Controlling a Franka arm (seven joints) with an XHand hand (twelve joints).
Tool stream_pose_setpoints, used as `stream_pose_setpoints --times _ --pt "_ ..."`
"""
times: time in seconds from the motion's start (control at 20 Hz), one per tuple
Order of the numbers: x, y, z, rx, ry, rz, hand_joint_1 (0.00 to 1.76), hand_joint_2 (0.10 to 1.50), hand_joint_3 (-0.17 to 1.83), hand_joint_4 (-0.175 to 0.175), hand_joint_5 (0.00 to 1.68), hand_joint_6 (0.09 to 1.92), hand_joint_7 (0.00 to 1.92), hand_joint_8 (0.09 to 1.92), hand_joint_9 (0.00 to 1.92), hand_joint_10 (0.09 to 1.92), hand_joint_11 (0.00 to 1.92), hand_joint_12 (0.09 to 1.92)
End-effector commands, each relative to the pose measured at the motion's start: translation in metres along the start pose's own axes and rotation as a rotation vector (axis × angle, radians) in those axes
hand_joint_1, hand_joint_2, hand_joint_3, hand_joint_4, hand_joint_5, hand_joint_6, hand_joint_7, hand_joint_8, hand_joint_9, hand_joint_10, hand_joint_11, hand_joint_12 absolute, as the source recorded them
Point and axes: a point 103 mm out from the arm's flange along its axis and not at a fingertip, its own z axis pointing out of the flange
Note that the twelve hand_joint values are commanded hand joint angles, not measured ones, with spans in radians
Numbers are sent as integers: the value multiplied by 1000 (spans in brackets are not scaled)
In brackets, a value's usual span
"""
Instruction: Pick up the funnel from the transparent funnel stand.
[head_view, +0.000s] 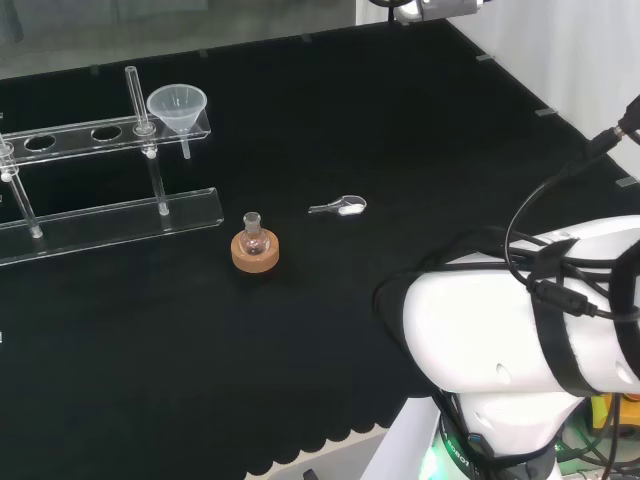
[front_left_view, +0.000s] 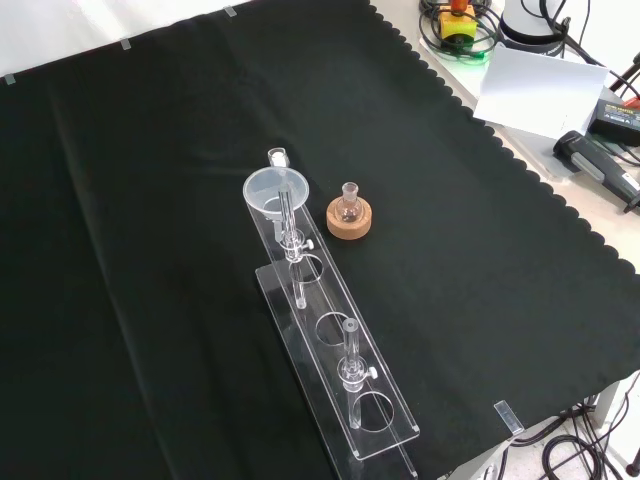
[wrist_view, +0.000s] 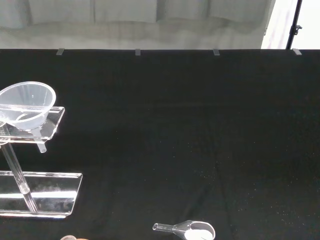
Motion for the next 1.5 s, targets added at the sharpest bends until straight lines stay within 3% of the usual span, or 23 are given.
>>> stream_pose_setpoints --times 0.05,0.2,0.45,0.65,0.8,1.2,1.5 --pt "6 2 2 -9 -5 -1 199 481 338 92 0 87 0 87 0 87 0 87" --pt "22 4 6 -5 -7 -5 201 555 182 89 0 87 0 87 0 87 0 87" --pt "47 10 10 -13 8 -22 200 575 136 80 0 87 0 87 0 87 0 87" --pt "68 15 12 -87 39 -41 216 577 125 55 0 87 0 87 0 87 0 87" --pt "82 20 14 -101 61 -48 248 580 115 34 0 87 0 87 0 87 0 87" --pt "87 41 28 -76 96 -63 291 596 103 16 0 87 0 87 0 87 0 87" --pt "74 61 40 -56 109 -50 300 602 99 12 0 87 0 87 0 87 0 87"
